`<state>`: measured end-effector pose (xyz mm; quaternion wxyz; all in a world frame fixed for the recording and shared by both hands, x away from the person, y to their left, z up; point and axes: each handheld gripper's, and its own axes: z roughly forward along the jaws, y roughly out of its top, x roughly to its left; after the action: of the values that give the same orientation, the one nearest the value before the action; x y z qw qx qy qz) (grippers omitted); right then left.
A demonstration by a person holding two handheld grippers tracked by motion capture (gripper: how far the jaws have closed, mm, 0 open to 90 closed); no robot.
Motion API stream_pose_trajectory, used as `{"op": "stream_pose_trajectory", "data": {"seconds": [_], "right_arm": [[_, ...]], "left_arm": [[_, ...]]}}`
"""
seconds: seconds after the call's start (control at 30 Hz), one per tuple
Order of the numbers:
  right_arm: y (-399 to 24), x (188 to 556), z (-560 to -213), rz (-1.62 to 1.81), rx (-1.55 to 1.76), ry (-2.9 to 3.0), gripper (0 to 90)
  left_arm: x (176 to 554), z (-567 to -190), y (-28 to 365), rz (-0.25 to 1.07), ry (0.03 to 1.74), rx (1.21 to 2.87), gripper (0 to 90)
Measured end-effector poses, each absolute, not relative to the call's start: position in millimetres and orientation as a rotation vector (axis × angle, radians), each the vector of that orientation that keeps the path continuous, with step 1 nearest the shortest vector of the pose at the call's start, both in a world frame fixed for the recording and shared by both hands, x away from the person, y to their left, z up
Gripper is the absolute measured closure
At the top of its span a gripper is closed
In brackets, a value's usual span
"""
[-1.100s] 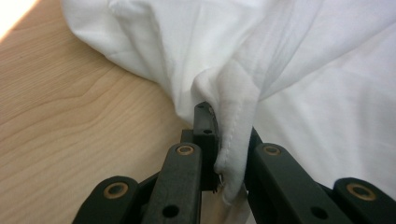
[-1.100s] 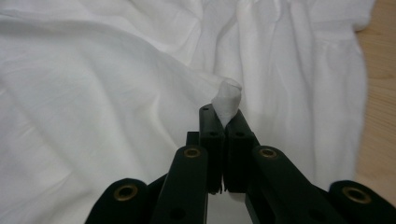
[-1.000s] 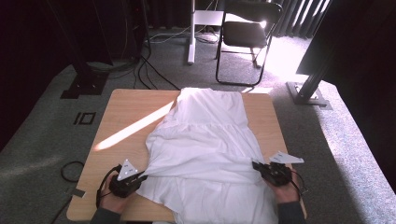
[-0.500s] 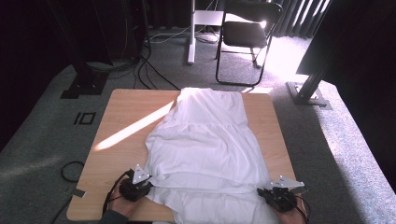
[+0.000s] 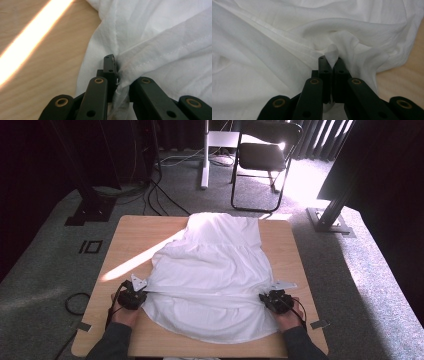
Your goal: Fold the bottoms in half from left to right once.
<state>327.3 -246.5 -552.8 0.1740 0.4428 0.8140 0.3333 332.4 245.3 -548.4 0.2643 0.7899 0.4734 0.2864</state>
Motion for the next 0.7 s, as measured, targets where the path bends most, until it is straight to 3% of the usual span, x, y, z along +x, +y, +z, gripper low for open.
{"op": "stream_pose_trajectory", "data": {"seconds": [0.17,0.2,0.23,0.3,0.4,0.53,0.6,0.63,0.7], "right_arm": [[-240.1,343.3,-553.2,0.951,1.267,2.285,87.3],[-240.7,346.5,-553.5,0.967,1.289,2.28,87.2],[-240.7,346.5,-553.5,0.967,1.289,2.28,87.2],[-244.5,346.3,-554.2,1.002,1.326,2.276,87.2],[-245.9,344.5,-554.7,1.013,1.343,2.265,87.2],[-248.4,340.2,-555.0,1.033,1.376,2.252,87.4],[-249.6,334.5,-553.5,1.037,1.37,2.247,87.6],[-250.7,330.0,-551.3,1.051,1.36,2.238,87.6],[-254.4,318.3,-543.7,1.092,1.343,2.204,87.6]], "left_arm": [[336.5,-547.4,257.3,0.681,1.351,2.04,81.2],[334.5,-545.2,258.9,0.678,1.359,2.029,65.6],[332.6,-543.1,259.9,0.684,1.364,2.016,65.6],[324.6,-535.8,263.2,0.674,1.363,1.978,50.2],[318.2,-537.9,256.3,0.669,1.34,2.039,39.8],[319.1,-548.8,250.9,0.72,1.384,2.062,34.2],[321.1,-548.7,253.9,0.728,1.408,2.046,35.5],[321.0,-548.3,255.8,0.723,1.403,2.041,43.1],[318.1,-546.6,256.6,0.732,1.384,2.066,72.2]]}}
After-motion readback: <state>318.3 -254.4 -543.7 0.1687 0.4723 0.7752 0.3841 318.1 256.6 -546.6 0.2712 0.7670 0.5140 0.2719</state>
